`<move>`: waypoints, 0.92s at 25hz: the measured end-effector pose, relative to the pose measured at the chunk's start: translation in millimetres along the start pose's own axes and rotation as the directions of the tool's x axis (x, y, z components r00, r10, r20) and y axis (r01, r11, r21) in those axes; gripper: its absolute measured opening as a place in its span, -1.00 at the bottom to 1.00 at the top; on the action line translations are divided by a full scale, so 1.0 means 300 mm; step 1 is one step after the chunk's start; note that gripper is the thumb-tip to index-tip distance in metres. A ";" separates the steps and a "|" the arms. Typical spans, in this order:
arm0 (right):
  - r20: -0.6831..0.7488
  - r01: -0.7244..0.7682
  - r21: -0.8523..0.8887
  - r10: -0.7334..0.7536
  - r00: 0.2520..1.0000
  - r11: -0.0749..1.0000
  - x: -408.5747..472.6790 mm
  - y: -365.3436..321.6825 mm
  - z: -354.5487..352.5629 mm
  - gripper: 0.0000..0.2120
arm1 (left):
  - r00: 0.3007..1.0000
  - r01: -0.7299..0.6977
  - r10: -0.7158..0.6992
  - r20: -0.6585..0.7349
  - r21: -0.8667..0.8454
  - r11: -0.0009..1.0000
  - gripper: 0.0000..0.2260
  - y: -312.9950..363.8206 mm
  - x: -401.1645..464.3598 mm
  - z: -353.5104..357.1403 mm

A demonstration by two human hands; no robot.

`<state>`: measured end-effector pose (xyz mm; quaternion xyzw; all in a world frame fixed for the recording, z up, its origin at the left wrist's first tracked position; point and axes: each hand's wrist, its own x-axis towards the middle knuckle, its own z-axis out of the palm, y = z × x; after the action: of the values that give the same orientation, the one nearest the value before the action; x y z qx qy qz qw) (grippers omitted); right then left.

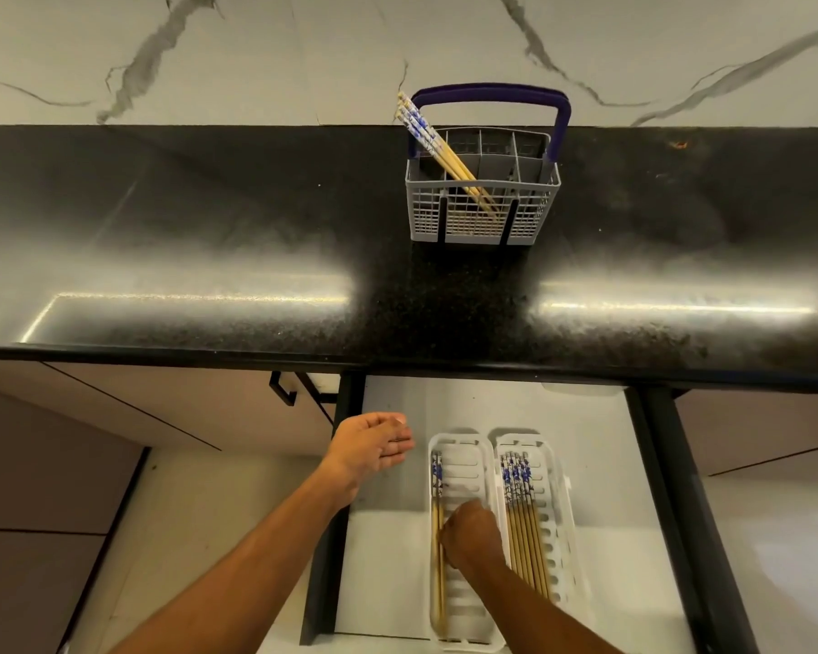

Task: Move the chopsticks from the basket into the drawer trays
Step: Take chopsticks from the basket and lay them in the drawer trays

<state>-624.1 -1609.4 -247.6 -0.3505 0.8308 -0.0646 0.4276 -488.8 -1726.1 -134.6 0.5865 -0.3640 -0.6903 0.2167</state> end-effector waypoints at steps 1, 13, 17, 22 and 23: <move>0.004 0.008 -0.018 -0.008 1.000 1.000 -0.007 -0.003 -0.003 -0.95 | 1.000 -0.003 0.003 -0.001 0.002 1.000 -0.82 0.001 0.000 0.000; -0.321 0.583 0.114 -0.526 0.788 0.805 -0.186 -0.436 -0.671 -0.88 | 0.952 -0.305 0.305 -0.005 -0.050 0.951 -0.86 0.426 -0.038 0.017; -0.503 0.695 0.162 -0.548 0.669 0.700 -0.205 -0.645 -0.937 -0.86 | 0.884 -0.466 0.463 -0.066 -0.028 0.884 -0.88 0.736 0.006 0.048; -0.560 0.728 0.033 -0.590 0.581 0.685 -0.222 -0.829 -1.089 -0.85 | 0.793 -0.569 0.577 -0.198 0.098 0.816 -0.90 0.977 0.121 0.080; -0.557 0.731 0.020 -0.600 0.574 0.682 -0.217 -0.852 -1.101 -0.85 | 0.765 -0.575 0.603 -0.227 0.181 0.798 -0.85 1.002 0.155 0.090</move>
<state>-713.8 -1822.1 106.4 -0.5520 0.7014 -0.4150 0.1762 -563.6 -1945.7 63.9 0.5421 -0.5306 -0.4804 0.4403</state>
